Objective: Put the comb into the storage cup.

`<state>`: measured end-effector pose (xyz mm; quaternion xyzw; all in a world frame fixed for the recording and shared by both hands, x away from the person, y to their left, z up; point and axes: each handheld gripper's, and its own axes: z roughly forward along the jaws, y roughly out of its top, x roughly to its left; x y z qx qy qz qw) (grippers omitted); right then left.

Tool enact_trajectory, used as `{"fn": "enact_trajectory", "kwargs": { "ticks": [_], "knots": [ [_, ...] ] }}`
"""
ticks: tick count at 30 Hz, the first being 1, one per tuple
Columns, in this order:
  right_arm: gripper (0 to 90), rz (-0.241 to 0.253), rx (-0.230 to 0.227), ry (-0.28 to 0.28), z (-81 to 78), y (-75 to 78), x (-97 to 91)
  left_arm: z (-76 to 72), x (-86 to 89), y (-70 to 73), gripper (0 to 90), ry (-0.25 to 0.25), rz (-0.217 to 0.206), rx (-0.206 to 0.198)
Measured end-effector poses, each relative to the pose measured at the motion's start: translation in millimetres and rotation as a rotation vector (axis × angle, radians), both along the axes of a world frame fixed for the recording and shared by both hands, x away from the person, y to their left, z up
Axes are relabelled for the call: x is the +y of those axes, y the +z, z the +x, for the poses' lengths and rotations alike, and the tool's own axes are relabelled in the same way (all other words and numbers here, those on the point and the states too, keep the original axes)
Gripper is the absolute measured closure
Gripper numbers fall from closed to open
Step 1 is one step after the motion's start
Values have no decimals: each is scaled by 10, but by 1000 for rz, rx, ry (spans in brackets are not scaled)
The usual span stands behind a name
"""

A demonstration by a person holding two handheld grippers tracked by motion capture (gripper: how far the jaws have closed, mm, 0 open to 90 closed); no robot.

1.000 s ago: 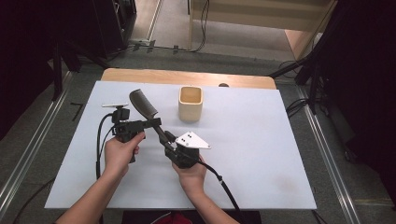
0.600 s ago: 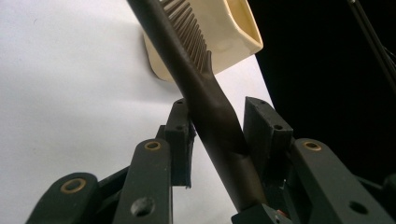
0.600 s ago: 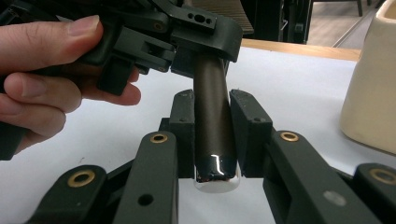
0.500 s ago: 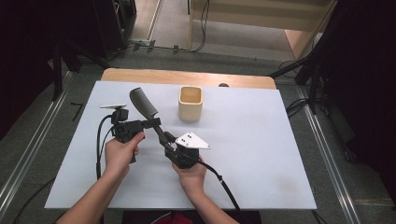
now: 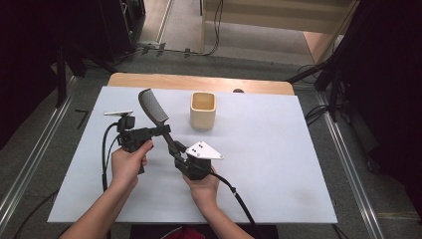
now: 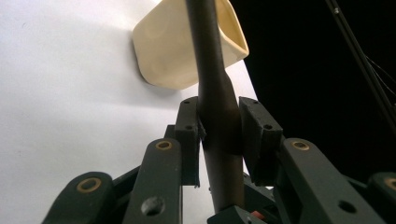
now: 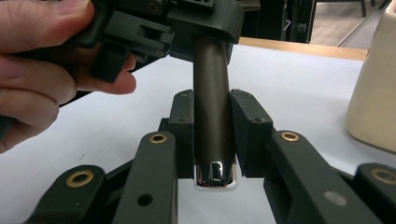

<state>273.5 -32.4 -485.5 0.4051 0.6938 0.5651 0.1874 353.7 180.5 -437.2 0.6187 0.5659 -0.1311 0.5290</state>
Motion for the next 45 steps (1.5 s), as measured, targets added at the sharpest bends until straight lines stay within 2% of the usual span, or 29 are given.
{"fn": "enact_trajectory", "kwargs": {
  "ticks": [6, 8, 10, 12, 17, 22, 24, 25, 27, 30, 33, 35, 39, 41, 45],
  "knots": [
    [691, -22, -18, 4, 3, 2, 3, -1, 14, -4, 730, -7, -30, 0],
    [683, -30, -24, 5, 0, 7, 9, -6, 13, 5, 732, -10, -27, -6],
    [626, -29, -21, 5, 5, 15, 18, -8, 11, 14, 733, -14, -28, -9],
    [528, -36, -13, 4, 18, 22, 32, -11, 10, 24, 733, -16, -7, -20],
    [379, -73, -10, 2, 28, 28, 64, -14, 12, 48, 733, -7, 32, -49],
    [319, -99, 0, 12, 27, 32, 54, -19, 11, 72, 733, -6, 79, -79],
    [302, -109, 5, 26, 30, 40, 40, -25, -1, 89, 733, -3, 116, -99],
    [284, -108, 17, 35, 33, 44, 35, -27, -7, 97, 734, -9, 142, -114],
    [247, -105, 37, 60, 39, 46, 16, -33, -18, 113, 733, -7, 156, -124],
    [240, -119, 54, 78, 38, 54, -3, -37, -27, 127, 733, -9, 187, -144],
    [234, -108, 75, 92, 38, 73, -26, -39, -25, 139, 733, -8, 203, -154],
    [233, -124, 78, 91, 38, 87, -38, -39, -23, 146, 733, -8, 214, -163],
    [234, -167, 83, 105, 33, 99, -63, -34, -5, 155, 733, -7, 211, -163],
    [234, -208, 71, 114, 31, 99, -79, -34, 2, 159, 733, -5, 214, -167],
    [234, -259, 73, 131, 29, 95, -100, -33, 9, 165, 733, -1, 223, -173]
  ]
}}
